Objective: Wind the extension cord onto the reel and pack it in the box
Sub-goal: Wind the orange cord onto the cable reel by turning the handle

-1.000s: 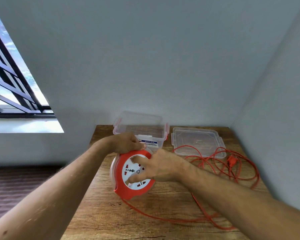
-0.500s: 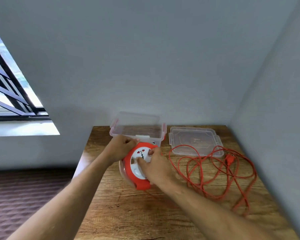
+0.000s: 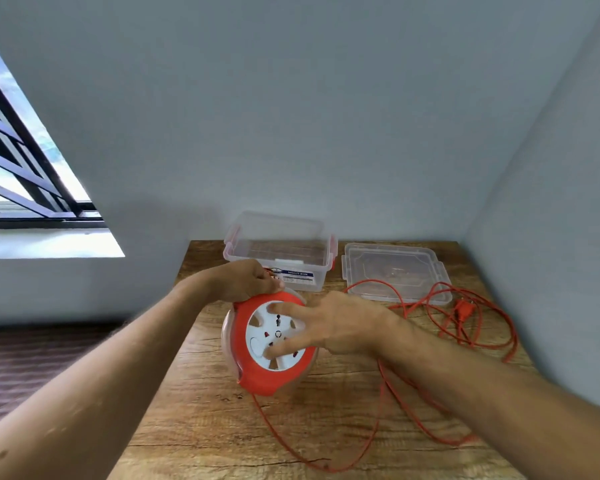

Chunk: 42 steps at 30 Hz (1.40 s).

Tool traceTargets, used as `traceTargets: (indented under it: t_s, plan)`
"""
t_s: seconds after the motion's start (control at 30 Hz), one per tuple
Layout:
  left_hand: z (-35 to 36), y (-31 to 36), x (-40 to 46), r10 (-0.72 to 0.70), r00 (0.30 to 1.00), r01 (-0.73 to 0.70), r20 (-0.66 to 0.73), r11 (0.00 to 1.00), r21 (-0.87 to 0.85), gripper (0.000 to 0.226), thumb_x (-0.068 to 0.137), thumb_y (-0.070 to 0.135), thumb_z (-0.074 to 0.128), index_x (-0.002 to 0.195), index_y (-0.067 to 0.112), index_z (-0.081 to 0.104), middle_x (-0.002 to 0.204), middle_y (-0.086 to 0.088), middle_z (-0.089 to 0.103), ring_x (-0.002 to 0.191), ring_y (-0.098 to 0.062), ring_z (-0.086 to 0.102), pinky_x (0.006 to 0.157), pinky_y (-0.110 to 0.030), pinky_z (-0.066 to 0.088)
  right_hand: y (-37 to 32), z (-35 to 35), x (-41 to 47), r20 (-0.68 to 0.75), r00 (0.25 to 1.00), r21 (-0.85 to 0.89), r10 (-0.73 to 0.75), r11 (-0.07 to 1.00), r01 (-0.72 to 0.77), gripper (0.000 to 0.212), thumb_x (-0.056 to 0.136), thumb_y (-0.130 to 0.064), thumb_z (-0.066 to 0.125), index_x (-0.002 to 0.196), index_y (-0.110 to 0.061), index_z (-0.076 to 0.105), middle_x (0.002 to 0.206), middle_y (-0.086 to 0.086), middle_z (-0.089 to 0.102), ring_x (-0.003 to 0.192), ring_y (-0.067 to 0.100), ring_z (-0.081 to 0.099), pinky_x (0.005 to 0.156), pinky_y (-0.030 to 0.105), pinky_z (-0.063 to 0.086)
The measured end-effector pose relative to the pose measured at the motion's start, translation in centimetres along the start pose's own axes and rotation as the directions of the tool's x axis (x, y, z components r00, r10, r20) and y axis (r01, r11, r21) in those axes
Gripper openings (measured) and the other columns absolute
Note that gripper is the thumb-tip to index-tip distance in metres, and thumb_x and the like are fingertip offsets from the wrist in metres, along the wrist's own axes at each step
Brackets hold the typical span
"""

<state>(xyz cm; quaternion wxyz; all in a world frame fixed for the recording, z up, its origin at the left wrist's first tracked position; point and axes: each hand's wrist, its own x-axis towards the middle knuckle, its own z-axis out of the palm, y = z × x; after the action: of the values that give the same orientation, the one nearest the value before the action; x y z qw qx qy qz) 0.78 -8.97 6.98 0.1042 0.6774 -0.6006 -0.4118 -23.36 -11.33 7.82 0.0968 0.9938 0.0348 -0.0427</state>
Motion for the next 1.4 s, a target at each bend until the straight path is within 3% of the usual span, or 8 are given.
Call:
traceTargets:
  t_s: [0.57, 0.73, 0.83, 0.97, 1.13, 1.23, 1.3, 1.4]
  plan:
    - [-1.3, 3.0, 0.0, 0.052, 0.999, -0.051, 0.002, 0.984, 0.170, 0.042, 0.103, 0.049, 0.053, 0.105, 0.018, 0.082, 0.093, 0.003, 0.084, 0.079, -0.011, 0.081, 0.078, -0.023, 0.062, -0.2, -0.3, 1.9, 0.038, 0.998, -0.160, -0.056, 0.985, 0.061, 0.068, 0.090, -0.022, 0.071, 0.144, -0.043, 0.036, 0.156, 0.012, 0.028, 0.087, 0.035, 0.069, 0.063, 0.044, 0.062]
    - [-2.4, 2.7, -0.7, 0.135, 0.956, -0.116, -0.259, 0.989, 0.087, 0.042, 0.102, 0.043, 0.059, 0.067, 0.028, 0.076, 0.061, 0.012, 0.075, 0.056, 0.002, 0.070, 0.056, -0.012, 0.050, -0.1, 0.4, 2.1, -0.161, 0.940, -0.062, 0.302, 0.947, -0.315, 0.062, 0.094, -0.042, 0.058, 0.146, -0.043, 0.024, 0.121, 0.019, 0.058, 0.071, 0.031, 0.067, 0.046, 0.033, 0.048]
    - [-0.9, 2.9, -1.0, 0.206, 0.822, -0.215, -0.531, 0.976, 0.044, 0.053, 0.102, 0.042, 0.058, 0.052, 0.024, 0.063, 0.049, 0.006, 0.058, 0.044, -0.007, 0.057, 0.048, -0.014, 0.039, -0.4, 1.2, 3.1, -0.325, 0.611, 0.266, 0.722, 0.690, -0.673, 0.063, 0.081, -0.062, 0.050, 0.135, -0.037, 0.030, 0.093, 0.009, 0.072, 0.068, 0.032, 0.069, 0.056, 0.035, 0.051]
    - [2.8, 3.7, -1.2, 0.243, 0.637, -0.310, -0.732, 0.950, 0.045, 0.052, 0.100, 0.046, 0.055, 0.059, 0.013, 0.060, 0.047, 0.004, 0.057, 0.042, -0.013, 0.051, 0.049, -0.028, 0.043, -0.7, 0.8, 4.5, 0.124, 0.103, 0.794, 0.987, -0.037, -0.606, 0.072, 0.071, -0.072, 0.055, 0.126, -0.026, 0.047, 0.100, 0.003, 0.072, 0.084, 0.027, 0.071, 0.072, 0.041, 0.059]
    - [5.1, 3.8, -1.2, 0.095, 0.672, -0.233, -0.734, 0.969, -0.087, 0.024, 0.083, 0.058, 0.073, 0.087, 0.035, 0.079, 0.069, 0.019, 0.075, 0.071, 0.000, 0.071, 0.068, -0.024, 0.056, -1.2, 1.0, 5.0, 0.550, 0.157, 0.832, 0.820, -0.524, -0.182, 0.046, 0.089, -0.056, 0.059, 0.092, -0.010, 0.063, 0.056, 0.005, 0.070, 0.039, 0.017, 0.062, 0.036, 0.023, 0.043]
    - [3.8, 2.8, -1.1, 0.003, 0.683, -0.150, -0.731, 0.979, -0.136, 0.033, 0.086, 0.056, 0.071, 0.065, 0.031, 0.073, 0.055, 0.016, 0.069, 0.059, -0.007, 0.064, 0.056, -0.024, 0.047, -1.1, 0.9, 3.5, 0.398, 0.257, 0.900, 0.881, -0.320, -0.296, 0.038, 0.094, -0.052, 0.056, 0.100, -0.015, 0.062, 0.067, 0.002, 0.074, 0.049, 0.019, 0.069, 0.042, 0.027, 0.052]
    - [2.5, 1.9, -1.2, -0.067, 0.714, -0.120, -0.697, 0.969, -0.216, 0.040, 0.086, 0.056, 0.072, 0.072, 0.020, 0.080, 0.059, 0.004, 0.074, 0.061, -0.014, 0.068, 0.058, -0.028, 0.051, -0.4, 0.9, 1.6, 0.018, 0.285, 0.787, 0.958, 0.162, -0.596, 0.026, 0.096, -0.047, 0.055, 0.106, -0.024, 0.062, 0.082, -0.004, 0.074, 0.061, 0.018, 0.069, 0.052, 0.029, 0.053]
    - [1.0, 1.6, -1.4, -0.095, 0.808, -0.111, -0.582, 0.945, -0.308, 0.039, 0.085, 0.055, 0.075, 0.078, 0.018, 0.084, 0.071, -0.005, 0.081, 0.071, -0.025, 0.078, 0.071, -0.040, 0.061, 0.8, 0.6, -1.0, -0.352, 0.656, 0.277, 0.667, 0.744, -0.608, 0.036, 0.088, -0.028, 0.060, 0.124, -0.033, 0.057, 0.117, 0.002, 0.066, 0.067, 0.026, 0.068, 0.051, 0.033, 0.051]
